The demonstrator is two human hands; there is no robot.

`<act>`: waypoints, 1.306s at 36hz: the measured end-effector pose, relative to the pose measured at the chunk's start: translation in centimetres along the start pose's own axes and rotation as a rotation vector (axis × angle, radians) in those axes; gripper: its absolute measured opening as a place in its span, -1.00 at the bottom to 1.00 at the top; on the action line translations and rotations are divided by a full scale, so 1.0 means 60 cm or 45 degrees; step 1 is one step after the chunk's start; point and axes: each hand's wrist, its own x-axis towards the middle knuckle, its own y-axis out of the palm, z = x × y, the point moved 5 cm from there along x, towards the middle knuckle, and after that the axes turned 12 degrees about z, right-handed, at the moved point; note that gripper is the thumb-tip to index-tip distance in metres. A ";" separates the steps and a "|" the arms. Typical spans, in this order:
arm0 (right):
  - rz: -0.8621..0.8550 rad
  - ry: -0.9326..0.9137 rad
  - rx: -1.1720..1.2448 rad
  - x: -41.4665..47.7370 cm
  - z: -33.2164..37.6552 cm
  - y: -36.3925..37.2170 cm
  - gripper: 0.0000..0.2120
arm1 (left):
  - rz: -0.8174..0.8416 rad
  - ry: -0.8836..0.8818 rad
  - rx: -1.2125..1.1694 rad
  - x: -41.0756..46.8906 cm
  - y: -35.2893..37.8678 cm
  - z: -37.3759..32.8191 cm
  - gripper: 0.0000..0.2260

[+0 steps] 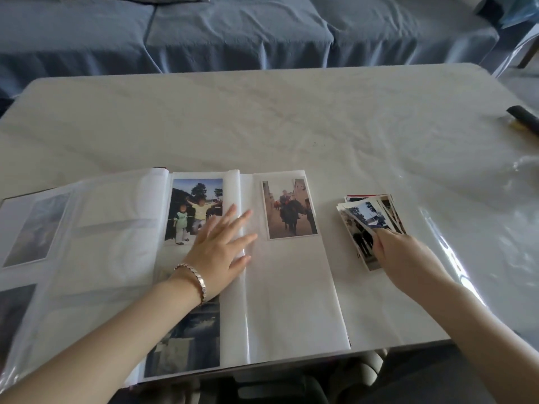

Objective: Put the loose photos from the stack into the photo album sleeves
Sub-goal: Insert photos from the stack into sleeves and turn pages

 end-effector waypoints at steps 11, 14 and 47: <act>-0.430 -0.220 0.146 -0.057 0.074 -0.042 -0.58 | -0.054 -0.041 -0.677 -0.006 -0.008 -0.001 -0.81; -0.497 -0.436 0.135 -0.072 0.124 -0.027 -0.58 | 0.050 -0.295 -0.965 -0.011 -0.006 0.004 -0.92; -0.189 -0.540 0.134 -0.057 0.143 0.072 -0.78 | -0.586 -0.471 -0.512 -0.059 -0.088 -0.005 -0.45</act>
